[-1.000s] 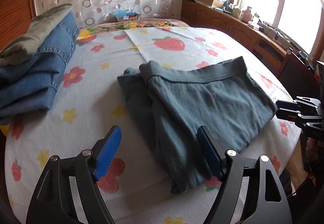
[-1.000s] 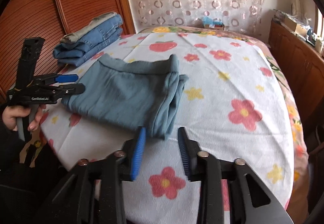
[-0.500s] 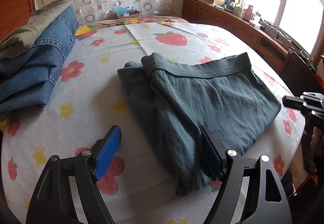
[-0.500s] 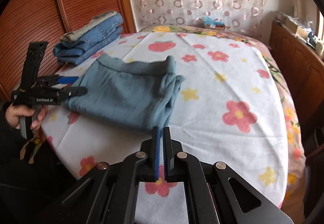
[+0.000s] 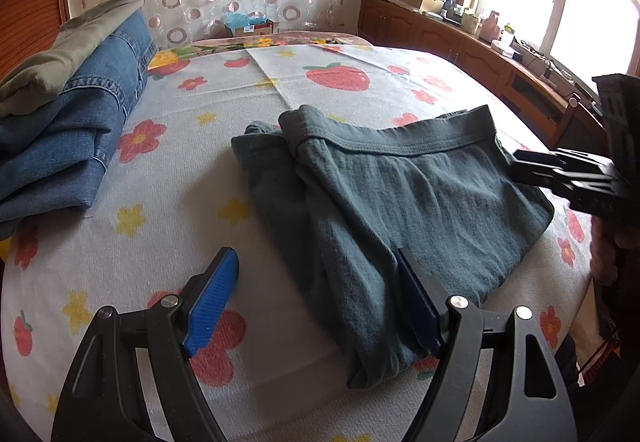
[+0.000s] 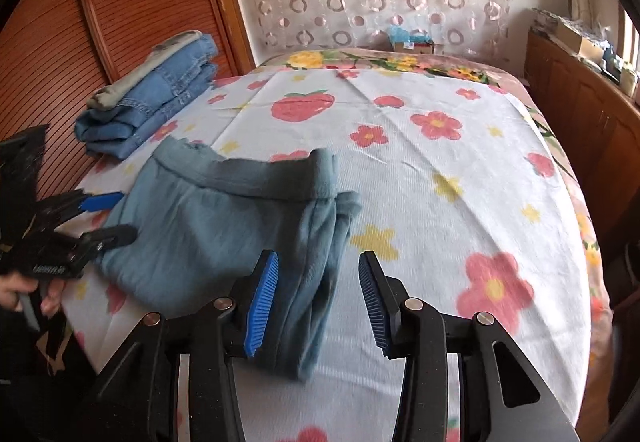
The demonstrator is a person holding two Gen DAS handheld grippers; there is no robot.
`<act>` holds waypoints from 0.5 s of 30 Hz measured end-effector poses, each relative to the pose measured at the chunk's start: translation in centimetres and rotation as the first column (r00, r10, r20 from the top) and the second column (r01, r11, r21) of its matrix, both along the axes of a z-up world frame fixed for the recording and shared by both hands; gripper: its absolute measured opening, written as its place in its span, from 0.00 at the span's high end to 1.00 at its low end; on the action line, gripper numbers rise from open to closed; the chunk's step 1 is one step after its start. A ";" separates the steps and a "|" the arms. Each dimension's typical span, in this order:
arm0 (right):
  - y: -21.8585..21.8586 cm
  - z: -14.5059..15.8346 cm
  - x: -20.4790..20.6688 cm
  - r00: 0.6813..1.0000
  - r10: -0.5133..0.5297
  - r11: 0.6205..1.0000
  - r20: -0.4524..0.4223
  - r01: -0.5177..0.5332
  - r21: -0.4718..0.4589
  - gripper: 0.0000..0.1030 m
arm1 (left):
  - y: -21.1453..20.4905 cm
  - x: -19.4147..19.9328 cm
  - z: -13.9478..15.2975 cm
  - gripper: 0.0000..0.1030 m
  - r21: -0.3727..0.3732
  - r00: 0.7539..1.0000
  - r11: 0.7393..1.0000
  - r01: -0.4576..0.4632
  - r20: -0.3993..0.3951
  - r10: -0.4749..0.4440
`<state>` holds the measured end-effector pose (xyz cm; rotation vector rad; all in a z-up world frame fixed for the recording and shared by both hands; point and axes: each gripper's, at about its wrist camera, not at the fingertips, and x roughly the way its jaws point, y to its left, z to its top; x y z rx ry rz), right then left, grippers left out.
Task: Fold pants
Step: 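Grasp the folded shorts' edge with the left gripper while the right gripper grasps beside it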
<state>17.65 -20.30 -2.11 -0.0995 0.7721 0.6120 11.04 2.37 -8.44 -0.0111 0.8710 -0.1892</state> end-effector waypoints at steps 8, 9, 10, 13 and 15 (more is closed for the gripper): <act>1.7 -0.1 1.6 1.000 -0.016 0.998 0.007 0.017 -0.055 0.58 | 1.3 1.5 1.0 0.23 -0.072 0.999 0.997 -0.041 -0.009 0.040; 1.7 -0.2 1.8 1.000 -0.018 0.998 0.005 0.018 -0.060 0.58 | 1.6 1.9 1.3 0.23 -0.084 0.999 0.995 -0.050 -0.007 0.050; 1.8 -0.2 1.8 1.000 -0.020 0.998 0.003 0.020 -0.061 0.58 | 1.8 2.2 1.5 0.23 -0.091 0.998 0.994 -0.056 -0.008 0.055; 1.8 -0.2 1.9 1.000 -0.021 0.998 -0.001 0.021 -0.057 0.58 | 2.2 3.3 1.8 0.23 -0.105 0.998 0.993 -0.063 -0.008 0.063; 1.8 -0.2 2.0 1.000 -0.020 0.998 0.000 0.020 -0.057 0.58 | 2.3 4.0 1.7 0.27 -0.106 0.998 0.992 -0.066 -0.017 0.064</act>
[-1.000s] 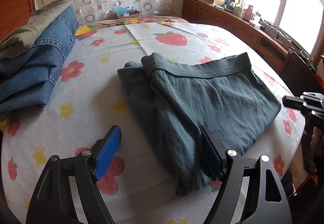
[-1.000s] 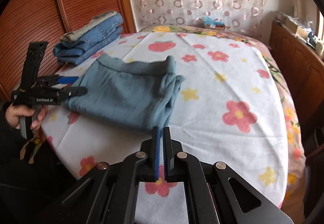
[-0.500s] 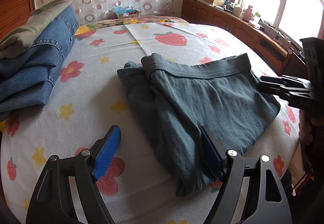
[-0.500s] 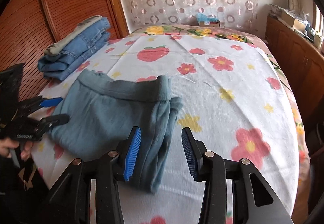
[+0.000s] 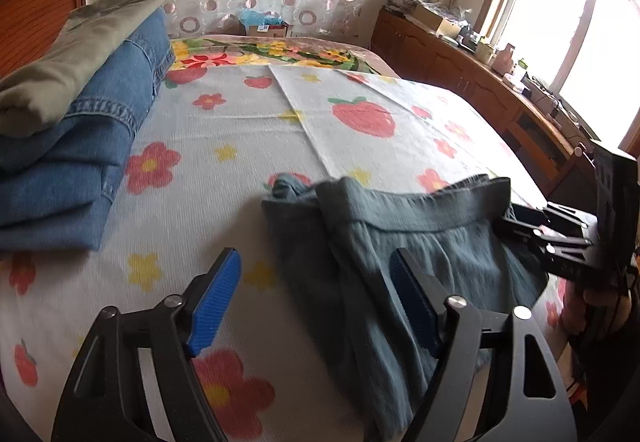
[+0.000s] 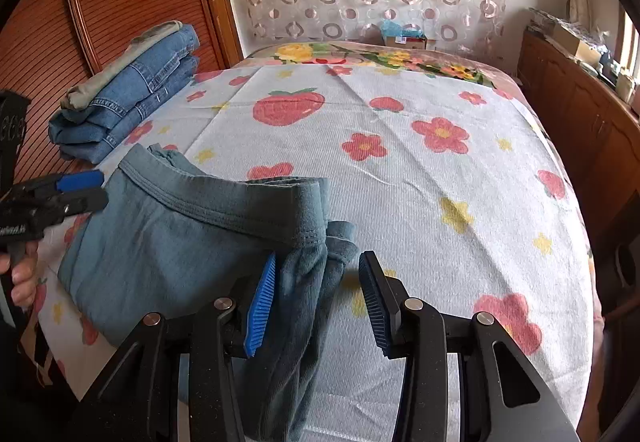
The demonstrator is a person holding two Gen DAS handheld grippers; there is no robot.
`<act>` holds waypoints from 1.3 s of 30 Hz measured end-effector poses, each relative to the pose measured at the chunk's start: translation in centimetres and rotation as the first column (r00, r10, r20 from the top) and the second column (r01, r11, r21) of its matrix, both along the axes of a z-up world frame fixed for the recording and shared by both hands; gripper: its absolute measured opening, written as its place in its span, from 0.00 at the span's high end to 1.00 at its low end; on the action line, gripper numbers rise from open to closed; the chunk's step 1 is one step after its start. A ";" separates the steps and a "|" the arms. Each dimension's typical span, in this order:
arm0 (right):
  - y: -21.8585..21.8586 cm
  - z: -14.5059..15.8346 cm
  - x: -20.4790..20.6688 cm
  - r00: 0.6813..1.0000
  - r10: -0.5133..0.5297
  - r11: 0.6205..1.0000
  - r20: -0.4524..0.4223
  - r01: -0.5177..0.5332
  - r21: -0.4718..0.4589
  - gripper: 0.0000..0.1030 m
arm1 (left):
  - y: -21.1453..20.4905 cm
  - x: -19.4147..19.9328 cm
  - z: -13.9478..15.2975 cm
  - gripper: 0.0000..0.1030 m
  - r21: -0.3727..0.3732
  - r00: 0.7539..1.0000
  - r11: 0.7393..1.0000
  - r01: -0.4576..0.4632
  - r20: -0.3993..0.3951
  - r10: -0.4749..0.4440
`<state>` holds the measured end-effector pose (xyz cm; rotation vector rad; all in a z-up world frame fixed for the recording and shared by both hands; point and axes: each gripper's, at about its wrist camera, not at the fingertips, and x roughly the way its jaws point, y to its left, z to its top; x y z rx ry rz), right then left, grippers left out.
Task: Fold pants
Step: 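Grasp the folded shorts' edge with the left gripper while the right gripper grasps beside it, then lift the folded shorts with both grippers and carry them toward the jeans stack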
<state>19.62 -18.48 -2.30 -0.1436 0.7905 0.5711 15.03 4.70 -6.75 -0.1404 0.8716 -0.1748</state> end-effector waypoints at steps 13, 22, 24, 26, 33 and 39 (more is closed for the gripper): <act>0.4 0.0 0.1 0.999 0.045 0.999 -0.007 -0.045 0.006 0.69 | -0.3 1.1 -1.4 0.53 -0.045 1.000 0.999 0.028 -0.003 -0.028; 0.2 0.0 0.1 0.997 0.069 0.997 -0.016 -0.069 0.042 0.91 | -1.4 -0.1 0.0 0.84 -0.025 0.998 0.999 0.047 0.050 -0.045; -0.1 0.3 -0.2 0.997 0.075 0.995 -0.002 -0.075 0.062 0.92 | -1.9 -0.7 0.9 0.85 0.003 0.996 0.999 0.048 0.082 -0.048; -0.2 0.7 -0.5 0.997 0.070 0.994 0.017 -0.071 0.079 0.92 | -2.4 -1.3 1.8 0.86 0.019 0.992 0.998 0.054 0.111 -0.055; -0.4 3.1 -2.4 0.992 0.073 0.991 0.106 -0.084 0.102 0.92 | -3.3 -2.9 6.0 0.86 0.056 0.974 0.996 0.068 0.213 -0.079; -0.7 4.9 -3.9 0.981 0.083 0.988 0.174 -0.103 0.111 0.92 | -3.8 -3.2 8.3 0.86 0.105 0.964 0.992 0.064 0.251 -0.089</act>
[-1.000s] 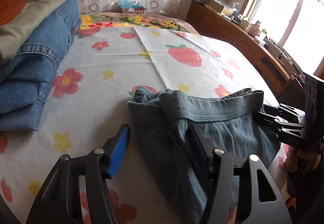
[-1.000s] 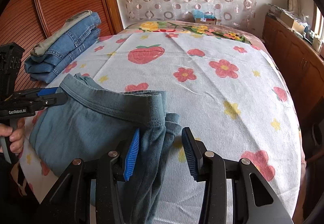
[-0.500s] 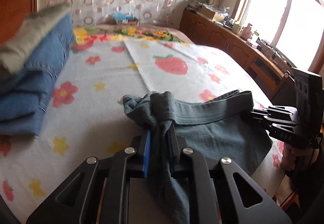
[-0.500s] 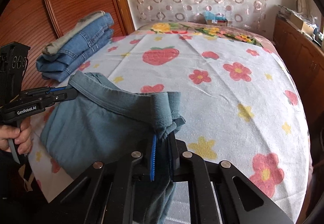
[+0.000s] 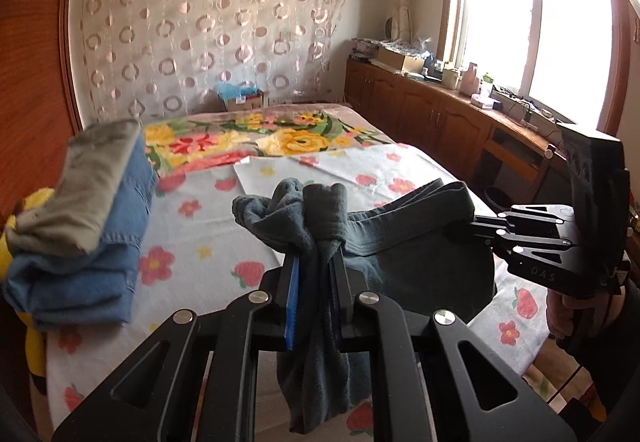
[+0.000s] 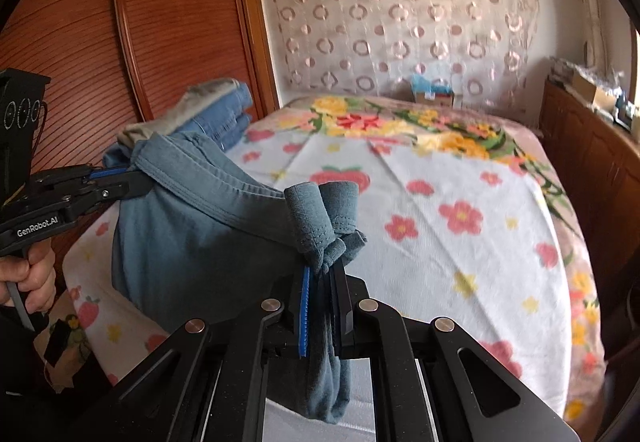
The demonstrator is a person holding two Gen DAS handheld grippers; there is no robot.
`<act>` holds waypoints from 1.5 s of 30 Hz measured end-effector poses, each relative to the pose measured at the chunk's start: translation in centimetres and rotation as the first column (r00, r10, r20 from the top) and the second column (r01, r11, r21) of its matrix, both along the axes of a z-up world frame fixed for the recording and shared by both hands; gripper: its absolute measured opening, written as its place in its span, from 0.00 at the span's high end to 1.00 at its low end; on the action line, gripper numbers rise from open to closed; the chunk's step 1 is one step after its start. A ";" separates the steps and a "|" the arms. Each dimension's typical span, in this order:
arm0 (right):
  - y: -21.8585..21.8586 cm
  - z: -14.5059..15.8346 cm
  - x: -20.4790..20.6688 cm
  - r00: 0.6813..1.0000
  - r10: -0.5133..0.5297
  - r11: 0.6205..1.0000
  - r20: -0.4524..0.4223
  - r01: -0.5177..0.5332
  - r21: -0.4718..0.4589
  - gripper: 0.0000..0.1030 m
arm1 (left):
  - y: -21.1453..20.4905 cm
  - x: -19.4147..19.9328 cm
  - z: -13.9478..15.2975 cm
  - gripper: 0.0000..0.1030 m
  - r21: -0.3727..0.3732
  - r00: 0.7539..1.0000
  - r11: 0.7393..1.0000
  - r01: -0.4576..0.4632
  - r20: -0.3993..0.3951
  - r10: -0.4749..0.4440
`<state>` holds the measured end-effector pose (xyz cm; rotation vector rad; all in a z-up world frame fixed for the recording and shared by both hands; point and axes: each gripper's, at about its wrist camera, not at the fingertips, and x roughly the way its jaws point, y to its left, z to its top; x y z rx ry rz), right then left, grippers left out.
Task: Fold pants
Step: 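Lift the folded shorts with both grippers and carry them toward the jeans stack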
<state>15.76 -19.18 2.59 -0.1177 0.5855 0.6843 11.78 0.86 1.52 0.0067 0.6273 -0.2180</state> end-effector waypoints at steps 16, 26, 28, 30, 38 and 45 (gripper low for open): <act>1.1 4.8 -0.6 0.988 0.031 1.000 0.153 -0.029 -0.010 0.92 | 1.8 -0.9 4.8 0.86 0.016 0.992 0.999 -0.039 0.117 0.037; 4.2 5.5 1.9 0.975 0.083 0.996 0.206 -0.078 -0.031 0.92 | 4.7 -0.3 5.7 0.86 0.011 0.986 0.996 -0.091 0.138 0.088; 4.6 5.5 2.7 0.973 0.092 0.996 0.211 -0.088 -0.027 0.92 | 5.6 0.1 5.8 0.86 0.009 0.985 0.995 -0.101 0.139 0.099; 4.9 5.4 3.3 0.973 0.098 0.995 0.210 -0.097 -0.017 0.92 | 6.2 0.4 6.0 0.86 0.008 0.984 0.994 -0.110 0.139 0.108; 6.4 5.2 7.2 0.969 0.133 0.991 0.210 -0.135 -0.007 0.92 | 8.2 2.3 6.6 0.86 0.016 0.978 0.989 -0.145 0.150 0.141; 8.9 6.1 11.4 0.954 0.184 0.983 0.239 -0.178 -0.048 0.92 | 10.0 4.0 7.8 0.86 0.032 0.971 0.983 -0.182 0.166 0.174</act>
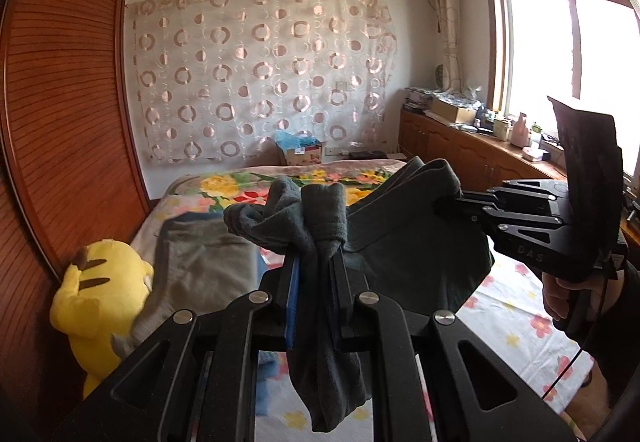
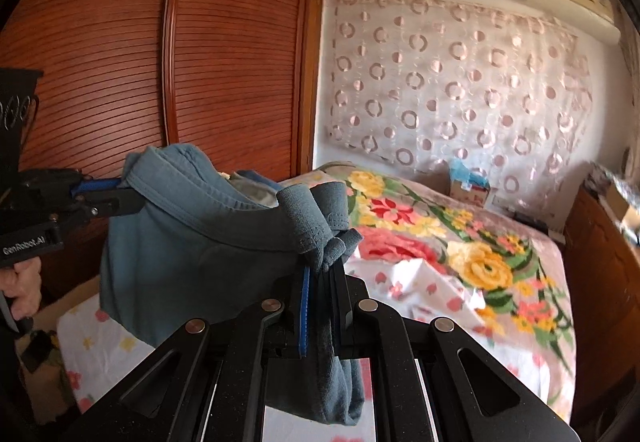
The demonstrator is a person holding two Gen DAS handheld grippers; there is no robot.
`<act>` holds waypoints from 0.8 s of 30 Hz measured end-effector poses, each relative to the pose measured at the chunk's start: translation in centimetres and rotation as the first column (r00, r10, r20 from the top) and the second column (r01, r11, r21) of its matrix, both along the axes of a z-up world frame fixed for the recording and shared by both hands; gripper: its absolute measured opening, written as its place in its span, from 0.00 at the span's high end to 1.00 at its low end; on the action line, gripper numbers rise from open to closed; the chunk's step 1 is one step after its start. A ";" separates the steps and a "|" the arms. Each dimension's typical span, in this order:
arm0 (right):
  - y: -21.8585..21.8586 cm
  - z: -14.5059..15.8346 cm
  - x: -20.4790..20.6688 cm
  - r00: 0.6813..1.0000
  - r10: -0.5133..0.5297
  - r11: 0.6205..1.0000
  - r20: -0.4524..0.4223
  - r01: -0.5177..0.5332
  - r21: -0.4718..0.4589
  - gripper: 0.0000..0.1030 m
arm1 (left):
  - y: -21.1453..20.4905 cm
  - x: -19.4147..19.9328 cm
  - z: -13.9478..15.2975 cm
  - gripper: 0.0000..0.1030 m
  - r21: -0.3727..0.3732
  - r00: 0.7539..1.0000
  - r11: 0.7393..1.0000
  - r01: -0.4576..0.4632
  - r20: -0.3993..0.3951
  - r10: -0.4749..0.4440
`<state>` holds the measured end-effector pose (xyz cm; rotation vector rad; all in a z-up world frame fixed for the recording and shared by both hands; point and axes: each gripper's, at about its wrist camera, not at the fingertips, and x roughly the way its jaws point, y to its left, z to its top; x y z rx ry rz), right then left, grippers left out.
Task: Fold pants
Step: 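Lift the folded shorts with both grippers and carry them toward the jeans stack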
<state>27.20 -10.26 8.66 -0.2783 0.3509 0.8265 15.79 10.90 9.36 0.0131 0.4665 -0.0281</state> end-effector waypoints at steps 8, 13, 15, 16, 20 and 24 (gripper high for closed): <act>2.6 0.3 4.3 0.998 0.060 0.998 0.037 -0.060 0.004 0.92 | 2.5 1.5 1.0 0.86 0.009 0.997 0.997 -0.077 0.020 0.077; 3.7 0.1 6.8 0.995 0.095 0.995 0.035 -0.096 0.018 0.92 | 3.7 2.0 0.9 0.86 0.002 0.992 0.992 -0.123 0.022 0.123; 4.3 -0.1 7.7 0.993 0.111 0.993 0.032 -0.112 0.026 0.92 | 4.2 1.9 0.7 0.86 -0.004 0.988 0.989 -0.150 0.032 0.150; 4.6 -0.1 8.3 0.993 0.119 0.992 0.027 -0.120 0.030 0.92 | 4.5 1.8 0.5 0.86 -0.012 0.986 0.987 -0.162 0.035 0.162; 6.5 -0.6 10.8 0.988 0.155 0.987 -0.006 -0.155 0.045 0.92 | 5.8 1.3 -0.4 0.86 -0.038 0.978 0.979 -0.202 0.037 0.203; 8.8 -1.5 12.5 0.976 0.216 0.975 -0.037 -0.214 0.055 0.92 | 7.3 0.6 -1.9 0.86 -0.068 0.970 0.968 -0.241 0.020 0.243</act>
